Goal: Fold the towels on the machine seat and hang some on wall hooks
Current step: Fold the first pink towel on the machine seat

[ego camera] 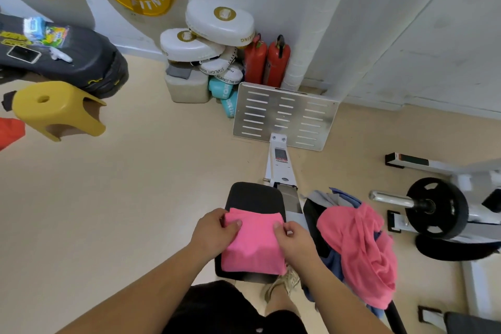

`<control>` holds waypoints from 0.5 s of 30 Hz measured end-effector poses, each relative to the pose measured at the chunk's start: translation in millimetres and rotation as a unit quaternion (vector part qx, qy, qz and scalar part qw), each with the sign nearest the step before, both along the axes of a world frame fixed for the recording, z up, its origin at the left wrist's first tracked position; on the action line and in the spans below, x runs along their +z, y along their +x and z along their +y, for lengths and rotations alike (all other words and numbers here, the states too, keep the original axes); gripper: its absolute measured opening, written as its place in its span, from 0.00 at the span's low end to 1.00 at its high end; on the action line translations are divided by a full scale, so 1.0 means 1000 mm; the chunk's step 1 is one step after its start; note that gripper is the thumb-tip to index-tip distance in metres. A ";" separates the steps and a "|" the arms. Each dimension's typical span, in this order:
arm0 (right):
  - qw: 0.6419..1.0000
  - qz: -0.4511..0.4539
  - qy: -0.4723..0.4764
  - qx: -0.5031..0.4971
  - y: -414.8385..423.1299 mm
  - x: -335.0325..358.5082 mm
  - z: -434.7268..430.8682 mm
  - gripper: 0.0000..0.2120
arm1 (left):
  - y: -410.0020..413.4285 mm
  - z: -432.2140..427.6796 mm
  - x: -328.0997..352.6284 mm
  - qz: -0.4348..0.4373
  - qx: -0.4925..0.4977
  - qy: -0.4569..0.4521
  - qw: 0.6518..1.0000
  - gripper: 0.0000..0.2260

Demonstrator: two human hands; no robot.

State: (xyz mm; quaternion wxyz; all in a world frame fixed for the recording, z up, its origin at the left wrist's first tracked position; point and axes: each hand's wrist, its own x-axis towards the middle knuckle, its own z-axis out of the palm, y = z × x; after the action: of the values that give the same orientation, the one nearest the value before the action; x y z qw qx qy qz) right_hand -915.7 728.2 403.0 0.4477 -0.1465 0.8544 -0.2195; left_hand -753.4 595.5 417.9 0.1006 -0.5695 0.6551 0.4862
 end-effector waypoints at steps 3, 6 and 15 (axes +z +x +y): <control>1.000 0.014 0.002 0.006 -0.004 -0.001 0.002 0.11 | 0.000 0.003 0.005 0.001 0.059 0.005 0.998 0.14; 0.999 0.035 -0.007 0.039 -0.008 0.001 0.010 0.09 | 0.007 0.010 0.009 -0.012 0.014 -0.046 0.999 0.22; 0.998 0.028 -0.038 0.049 -0.005 0.000 0.020 0.06 | 0.006 0.005 0.001 -0.010 -0.058 -0.068 0.996 0.21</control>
State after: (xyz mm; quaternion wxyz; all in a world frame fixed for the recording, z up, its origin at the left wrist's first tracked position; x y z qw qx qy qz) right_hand -920.5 748.5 402.6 0.4285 -0.2112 0.8492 -0.2249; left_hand -747.0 600.5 419.0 0.0961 -0.5407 0.7176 0.4283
